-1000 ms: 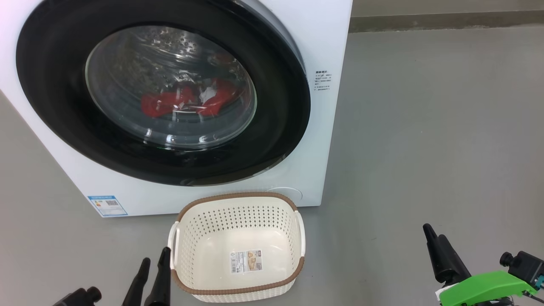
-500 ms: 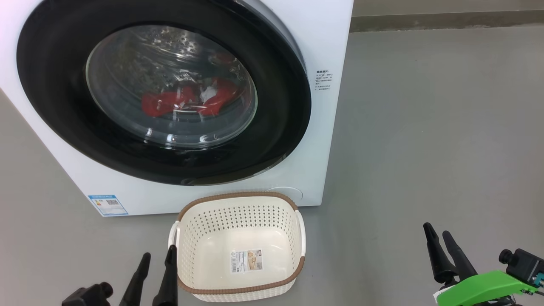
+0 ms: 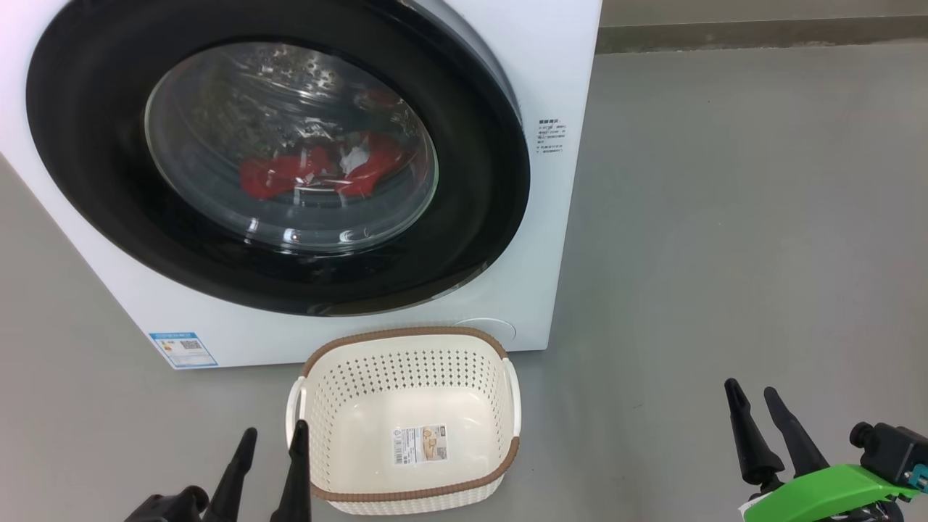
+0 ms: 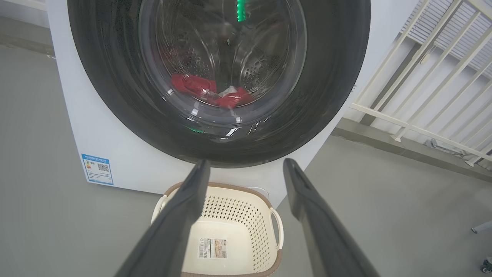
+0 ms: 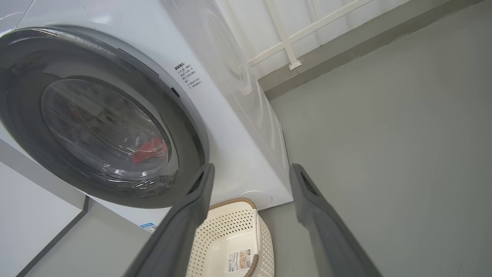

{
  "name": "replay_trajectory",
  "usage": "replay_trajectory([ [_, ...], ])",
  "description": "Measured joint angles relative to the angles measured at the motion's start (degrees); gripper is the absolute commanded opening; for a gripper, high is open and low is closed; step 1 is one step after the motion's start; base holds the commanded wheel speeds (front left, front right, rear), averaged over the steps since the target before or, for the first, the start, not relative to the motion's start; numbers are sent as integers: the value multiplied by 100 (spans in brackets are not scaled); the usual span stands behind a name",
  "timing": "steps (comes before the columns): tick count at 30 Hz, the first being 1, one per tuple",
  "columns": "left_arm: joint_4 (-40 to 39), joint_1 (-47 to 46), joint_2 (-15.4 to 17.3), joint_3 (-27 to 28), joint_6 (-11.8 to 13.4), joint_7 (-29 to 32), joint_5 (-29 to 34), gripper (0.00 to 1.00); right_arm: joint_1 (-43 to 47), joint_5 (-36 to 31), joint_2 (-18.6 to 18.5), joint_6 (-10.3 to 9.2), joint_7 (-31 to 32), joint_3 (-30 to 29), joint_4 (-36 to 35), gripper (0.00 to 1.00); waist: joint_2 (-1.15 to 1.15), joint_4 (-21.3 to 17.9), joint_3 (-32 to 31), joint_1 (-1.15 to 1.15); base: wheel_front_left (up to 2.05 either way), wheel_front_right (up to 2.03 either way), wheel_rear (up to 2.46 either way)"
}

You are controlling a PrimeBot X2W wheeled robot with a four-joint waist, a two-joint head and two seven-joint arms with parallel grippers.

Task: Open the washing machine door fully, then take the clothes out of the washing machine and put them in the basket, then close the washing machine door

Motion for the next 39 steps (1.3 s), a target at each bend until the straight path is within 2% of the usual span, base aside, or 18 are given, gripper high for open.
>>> replay_trajectory([
  [30,-73,139,-44,149,-59,-513,1716,100,256,-1618,-9,2,-503,-272,-27,100,0,3,10,0,0,0,0],
  [39,-24,140,-45,198,-103,-564,1990,100,343,-1772,-18,2,-565,-450,-25,100,0,0,37,0,0,0,0],
])
